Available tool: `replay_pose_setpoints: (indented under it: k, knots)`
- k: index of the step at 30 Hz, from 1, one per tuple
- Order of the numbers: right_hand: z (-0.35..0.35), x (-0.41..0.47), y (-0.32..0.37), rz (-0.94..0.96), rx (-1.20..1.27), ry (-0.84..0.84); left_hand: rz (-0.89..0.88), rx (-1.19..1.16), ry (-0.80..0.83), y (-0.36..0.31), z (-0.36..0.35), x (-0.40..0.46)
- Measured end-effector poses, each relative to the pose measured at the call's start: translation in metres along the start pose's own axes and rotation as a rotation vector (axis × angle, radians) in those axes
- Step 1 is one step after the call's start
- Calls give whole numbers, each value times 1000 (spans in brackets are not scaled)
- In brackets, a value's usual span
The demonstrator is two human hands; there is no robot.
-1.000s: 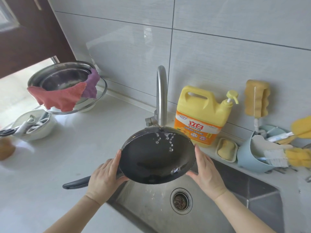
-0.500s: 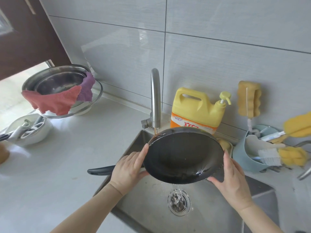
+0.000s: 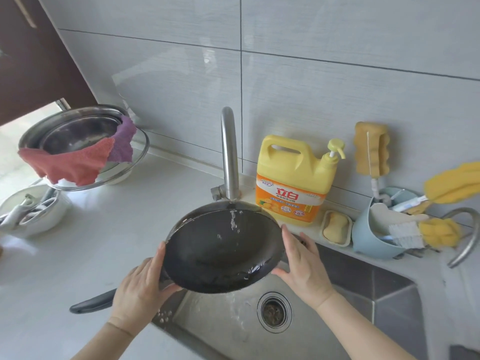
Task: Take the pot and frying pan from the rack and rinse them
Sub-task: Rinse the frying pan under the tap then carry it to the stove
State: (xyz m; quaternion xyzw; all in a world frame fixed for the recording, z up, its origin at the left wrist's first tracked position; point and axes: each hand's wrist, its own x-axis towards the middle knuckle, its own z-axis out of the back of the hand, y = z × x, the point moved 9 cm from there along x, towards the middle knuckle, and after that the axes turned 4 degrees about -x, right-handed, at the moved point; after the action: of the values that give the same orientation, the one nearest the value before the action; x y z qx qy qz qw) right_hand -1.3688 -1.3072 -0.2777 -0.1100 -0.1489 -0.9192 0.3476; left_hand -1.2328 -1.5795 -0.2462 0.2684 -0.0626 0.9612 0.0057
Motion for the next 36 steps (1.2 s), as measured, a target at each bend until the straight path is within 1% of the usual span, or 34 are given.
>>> replay_pose_setpoints:
  k: [4, 10, 13, 15, 20, 24, 29, 33, 36]
  knots:
    - [3, 2, 6, 7, -11, -26, -8, -10, -35, 2, 7, -1]
    - [24, -23, -24, -105, -9, -61, -89, -9, -41, -32, -2, 22]
    - [48, -42, -42, -155, -23, -138, -162, -40, -55, -57, -7, 34]
    - [71, -55, -47, -128, -107, -230, -209, -74, -71, -75, -7, 41]
    - [113, -83, -52, -128, -199, -308, -304, -152, -129, -115, 6, 54]
    - [141, -104, -62, -186, -256, -399, -372, -169, -169, -139, 18, 60]
    - [162, -118, -65, -237, -286, -420, -427, -177, -240, -157, 35, 64]
    - [177, -120, -60, -218, -263, -474, -458, -181, -284, -163, 48, 69]
    - [186, -119, -52, -188, -272, -527, -470, -172, -284, -165, 53, 71]
